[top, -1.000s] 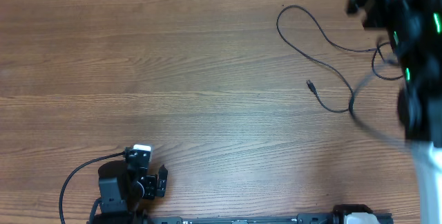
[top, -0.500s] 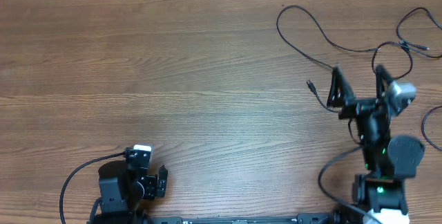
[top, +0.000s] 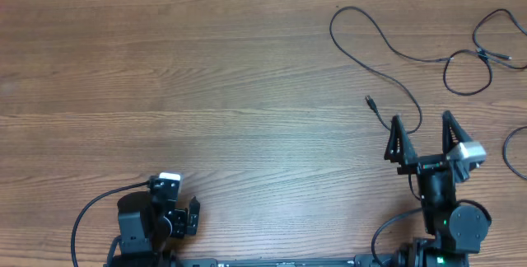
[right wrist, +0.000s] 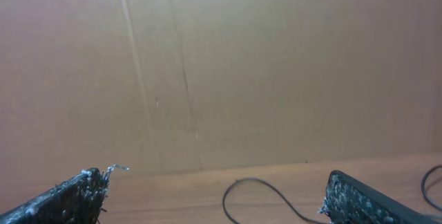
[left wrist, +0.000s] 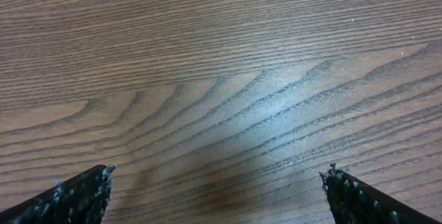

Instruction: Untangle cables

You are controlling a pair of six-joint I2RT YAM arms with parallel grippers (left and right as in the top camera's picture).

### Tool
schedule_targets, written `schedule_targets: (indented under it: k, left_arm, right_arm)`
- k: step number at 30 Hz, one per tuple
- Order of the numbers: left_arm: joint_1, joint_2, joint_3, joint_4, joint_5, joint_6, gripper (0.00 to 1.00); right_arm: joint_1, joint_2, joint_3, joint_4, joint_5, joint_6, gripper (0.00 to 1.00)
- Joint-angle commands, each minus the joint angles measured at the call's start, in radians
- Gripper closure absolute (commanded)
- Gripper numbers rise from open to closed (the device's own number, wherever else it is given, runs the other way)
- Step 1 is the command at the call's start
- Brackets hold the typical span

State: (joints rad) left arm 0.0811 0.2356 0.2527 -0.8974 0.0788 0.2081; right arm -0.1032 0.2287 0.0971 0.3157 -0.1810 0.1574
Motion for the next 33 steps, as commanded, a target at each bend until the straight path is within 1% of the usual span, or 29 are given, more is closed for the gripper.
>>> schedule_targets:
  k: [1, 9, 19, 27, 32, 33]
  left_arm:
    - [0.004, -0.009, -0.003, 0.002, 0.007, -0.014, 0.0]
    - [0.004, -0.009, -0.003, 0.002, 0.007, -0.014, 0.0]
    - [0.004, -0.009, -0.003, 0.002, 0.007, -0.014, 0.0]
    - [0.004, -0.009, -0.003, 0.002, 0.007, -0.014, 0.0]
    - [0.004, -0.009, -0.003, 0.002, 0.007, -0.014, 0.0]
    - [0.004, -0.009, -0.003, 0.002, 0.007, -0.014, 0.0]
  right_arm:
    - [-0.004, -0.072, -0.041, -0.023, 0.007, 0.006, 0.0]
    - [-0.004, -0.168, -0.064, -0.082, 0.008, 0.002, 0.0]
    - [-0.004, -0.227, -0.064, -0.151, 0.026, -0.009, 0.0]
    - [-0.004, -0.227, -0.066, -0.213, 0.057, -0.009, 0.0]
    - [-0.004, -0.227, -0.09, -0.222, 0.07, -0.009, 0.0]
    - [-0.004, -0.227, -0.089, -0.249, 0.076, -0.008, 0.0]
